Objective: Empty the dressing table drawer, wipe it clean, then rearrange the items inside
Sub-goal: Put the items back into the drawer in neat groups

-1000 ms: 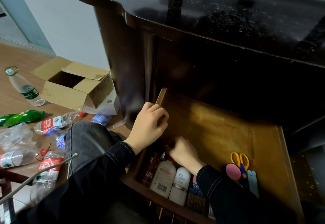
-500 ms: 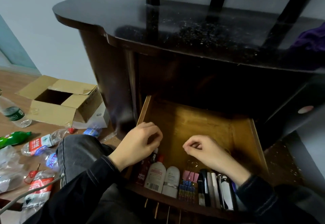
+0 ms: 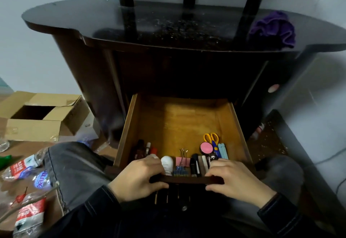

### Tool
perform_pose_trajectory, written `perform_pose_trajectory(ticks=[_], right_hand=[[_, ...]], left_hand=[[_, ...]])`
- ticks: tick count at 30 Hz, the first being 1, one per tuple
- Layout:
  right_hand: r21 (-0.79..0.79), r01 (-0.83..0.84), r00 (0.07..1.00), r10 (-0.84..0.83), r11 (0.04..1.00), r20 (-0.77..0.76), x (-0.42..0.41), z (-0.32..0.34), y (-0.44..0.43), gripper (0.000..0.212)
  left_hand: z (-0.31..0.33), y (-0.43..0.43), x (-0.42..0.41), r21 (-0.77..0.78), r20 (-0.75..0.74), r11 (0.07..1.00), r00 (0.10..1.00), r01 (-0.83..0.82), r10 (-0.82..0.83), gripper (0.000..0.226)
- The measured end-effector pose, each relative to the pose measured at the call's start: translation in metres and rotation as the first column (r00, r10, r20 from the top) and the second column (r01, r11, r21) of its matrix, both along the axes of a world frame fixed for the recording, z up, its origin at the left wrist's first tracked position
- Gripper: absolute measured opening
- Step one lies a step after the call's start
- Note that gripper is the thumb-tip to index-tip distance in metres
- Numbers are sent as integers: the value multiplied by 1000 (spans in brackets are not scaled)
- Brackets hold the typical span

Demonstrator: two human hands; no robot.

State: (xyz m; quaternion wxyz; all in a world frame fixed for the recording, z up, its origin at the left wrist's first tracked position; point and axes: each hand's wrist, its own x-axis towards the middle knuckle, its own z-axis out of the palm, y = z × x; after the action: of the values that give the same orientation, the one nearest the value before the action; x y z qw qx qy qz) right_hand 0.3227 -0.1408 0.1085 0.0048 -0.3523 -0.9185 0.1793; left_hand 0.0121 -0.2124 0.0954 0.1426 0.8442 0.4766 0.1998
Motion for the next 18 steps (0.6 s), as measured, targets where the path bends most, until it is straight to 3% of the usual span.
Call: perform_pose_trajectory(ticks=[3,14,18], right_hand=[[60,25,997,-20,998,-78,1,-4,-1,45],[325,85,993,-54,942,-103,-20,-4,57,36],[402,157,986,-117,902,-122,-29,-8,88,35]], left_hand=[[-2,0,1,15,28,1000,999,19,-20,32],[-6,63,-15,143,0,988,998,-56,57,27],[-13,96,-21,231,57,963,990,-140,130,23]])
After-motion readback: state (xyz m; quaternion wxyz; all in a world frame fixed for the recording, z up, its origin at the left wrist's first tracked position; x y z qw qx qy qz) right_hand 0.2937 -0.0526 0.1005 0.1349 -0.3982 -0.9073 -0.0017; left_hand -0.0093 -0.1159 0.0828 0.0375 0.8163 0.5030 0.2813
